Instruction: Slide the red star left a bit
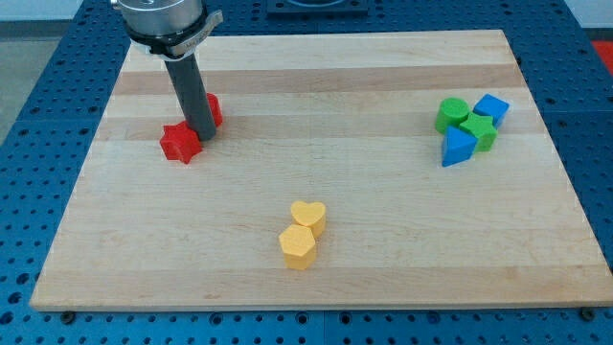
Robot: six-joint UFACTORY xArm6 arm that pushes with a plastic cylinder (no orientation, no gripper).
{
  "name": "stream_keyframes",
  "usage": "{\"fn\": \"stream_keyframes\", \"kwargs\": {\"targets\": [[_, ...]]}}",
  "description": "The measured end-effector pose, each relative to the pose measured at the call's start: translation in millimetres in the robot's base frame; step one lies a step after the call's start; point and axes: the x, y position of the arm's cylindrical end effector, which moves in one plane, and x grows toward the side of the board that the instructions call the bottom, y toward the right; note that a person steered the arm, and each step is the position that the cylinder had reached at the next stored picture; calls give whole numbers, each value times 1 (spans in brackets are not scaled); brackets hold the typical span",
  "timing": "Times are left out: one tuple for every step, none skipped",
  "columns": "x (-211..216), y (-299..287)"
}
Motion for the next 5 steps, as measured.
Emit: {"fn": "stream_keyframes", "kwargs": {"targets": [[8,14],[29,18],[36,6],[34,-23],[28,-44]]}}
